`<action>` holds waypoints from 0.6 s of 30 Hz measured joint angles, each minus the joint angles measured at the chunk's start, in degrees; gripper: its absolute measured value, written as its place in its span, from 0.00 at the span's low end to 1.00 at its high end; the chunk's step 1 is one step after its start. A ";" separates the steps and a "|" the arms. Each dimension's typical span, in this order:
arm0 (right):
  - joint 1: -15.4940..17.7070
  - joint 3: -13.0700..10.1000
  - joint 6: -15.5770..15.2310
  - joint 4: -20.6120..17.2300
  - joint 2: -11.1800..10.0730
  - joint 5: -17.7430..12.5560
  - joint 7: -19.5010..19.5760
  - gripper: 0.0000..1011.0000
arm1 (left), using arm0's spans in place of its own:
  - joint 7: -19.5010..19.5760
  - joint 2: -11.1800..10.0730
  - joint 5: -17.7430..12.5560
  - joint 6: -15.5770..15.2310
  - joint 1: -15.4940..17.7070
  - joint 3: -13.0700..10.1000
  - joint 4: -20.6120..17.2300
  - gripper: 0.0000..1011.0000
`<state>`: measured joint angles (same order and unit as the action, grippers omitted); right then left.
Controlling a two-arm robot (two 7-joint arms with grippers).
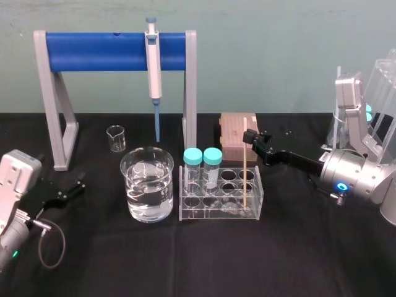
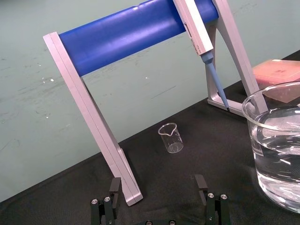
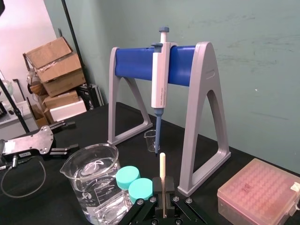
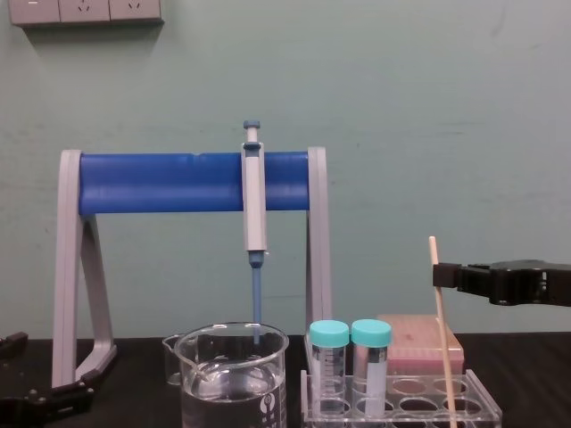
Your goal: Hold the thermometer with one hand and immerse one end into the beaker, then reinsert it into the test tube rack.
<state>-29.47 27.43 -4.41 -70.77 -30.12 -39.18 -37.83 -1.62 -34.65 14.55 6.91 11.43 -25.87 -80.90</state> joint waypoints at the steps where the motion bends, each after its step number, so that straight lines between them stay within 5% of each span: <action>1: -0.03 0.00 -0.05 0.03 0.00 0.06 0.00 0.04 | 0.00 0.00 0.00 0.00 0.00 0.00 0.00 0.99; 18: -0.18 0.10 -0.28 0.03 -0.05 0.35 0.08 0.04 | 0.00 0.00 0.00 0.00 0.00 0.00 0.00 0.99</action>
<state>-29.65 27.53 -4.69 -70.73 -30.17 -38.83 -37.75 -1.62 -34.64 14.55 6.91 11.43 -25.86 -80.90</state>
